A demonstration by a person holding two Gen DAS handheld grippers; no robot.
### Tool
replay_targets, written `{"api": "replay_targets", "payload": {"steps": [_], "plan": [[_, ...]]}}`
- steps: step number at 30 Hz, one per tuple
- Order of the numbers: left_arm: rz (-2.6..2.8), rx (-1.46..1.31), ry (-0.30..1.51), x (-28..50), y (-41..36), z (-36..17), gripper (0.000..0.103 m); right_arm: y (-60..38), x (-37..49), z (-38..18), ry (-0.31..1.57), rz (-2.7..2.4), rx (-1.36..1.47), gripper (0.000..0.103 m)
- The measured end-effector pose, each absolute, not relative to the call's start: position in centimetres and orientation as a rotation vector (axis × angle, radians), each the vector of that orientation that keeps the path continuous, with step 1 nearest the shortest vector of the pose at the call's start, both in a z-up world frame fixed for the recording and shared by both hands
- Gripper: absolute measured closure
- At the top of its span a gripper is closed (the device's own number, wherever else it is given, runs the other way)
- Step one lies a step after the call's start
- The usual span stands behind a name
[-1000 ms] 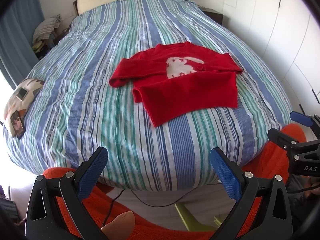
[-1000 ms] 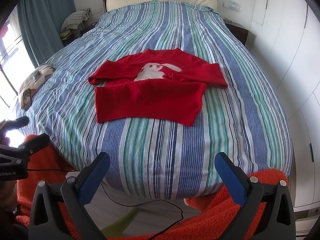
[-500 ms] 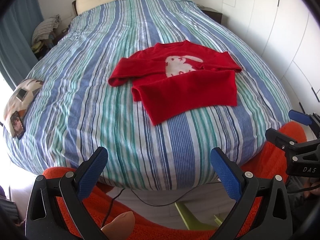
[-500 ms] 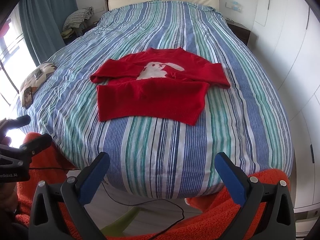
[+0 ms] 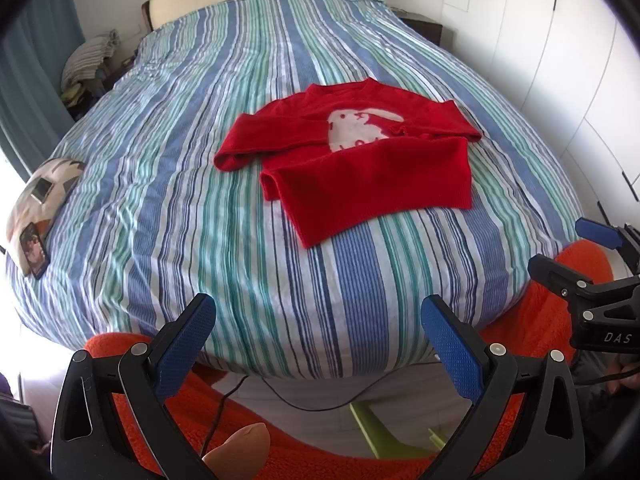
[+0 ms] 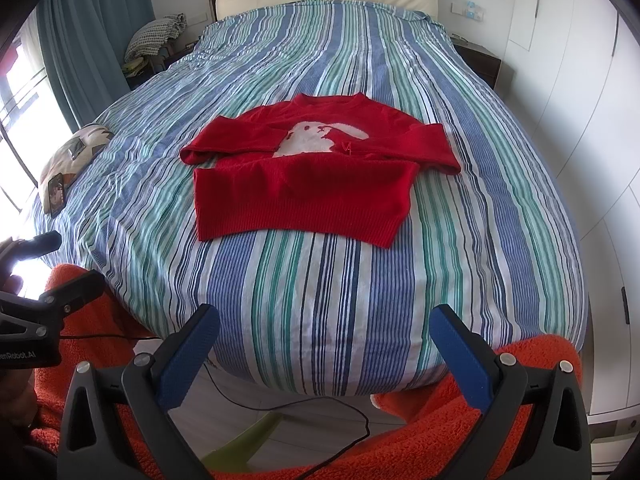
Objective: Fold small clothes
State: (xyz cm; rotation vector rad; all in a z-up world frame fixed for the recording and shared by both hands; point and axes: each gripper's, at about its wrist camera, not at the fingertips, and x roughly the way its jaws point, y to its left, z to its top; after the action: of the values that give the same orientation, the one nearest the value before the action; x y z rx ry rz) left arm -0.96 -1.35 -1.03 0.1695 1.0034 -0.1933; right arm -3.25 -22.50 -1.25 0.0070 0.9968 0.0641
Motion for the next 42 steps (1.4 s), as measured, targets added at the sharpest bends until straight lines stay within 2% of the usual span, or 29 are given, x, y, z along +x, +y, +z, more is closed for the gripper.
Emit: {"api": "replay_targets", "payload": {"steps": [23, 27, 32, 37, 39, 40, 41, 42], "plan": [[-0.185, 0.148, 1.039, -0.4, -0.6, -2.2, 0.001, -22.3, -3.4, -1.8, 1.000, 0.066, 0.004, 0.000], [-0.062, 0.107, 1.094, 2.9, 2.9, -5.3, 0.001, -24.7, -2.4, -1.7, 0.933, 0.041, 0.040, 0.000], [-0.030, -0.152, 1.196, 7.2, 8.8, -9.9, 0.001, -31.2, 0.0, -4.0, 0.918, -0.143, 0.124, 0.000], [-0.168, -0.264, 1.149, 11.3, 7.1, -13.2, 0.001, -33.2, 4.7, -8.7, 0.944, -0.033, 0.196, 0.000], [-0.200, -0.250, 1.147, 13.2, 5.2, -14.5, 0.003, -33.4, 6.9, -11.3, 0.981, 0.056, 0.289, 0.000], [-0.210, -0.245, 1.154, 14.1, 4.3, -15.2, 0.010, -33.4, 8.1, -12.6, 1.000, 0.075, 0.330, 0.000], [-0.229, -0.247, 1.158, 14.9, 3.5, -15.8, 0.022, -33.3, 9.3, -13.9, 1.016, 0.093, 0.360, 0.000], [-0.244, -0.248, 1.163, 15.6, 2.9, -16.2, 0.028, -33.2, 10.4, -14.9, 1.022, 0.104, 0.376, 0.002]]}}
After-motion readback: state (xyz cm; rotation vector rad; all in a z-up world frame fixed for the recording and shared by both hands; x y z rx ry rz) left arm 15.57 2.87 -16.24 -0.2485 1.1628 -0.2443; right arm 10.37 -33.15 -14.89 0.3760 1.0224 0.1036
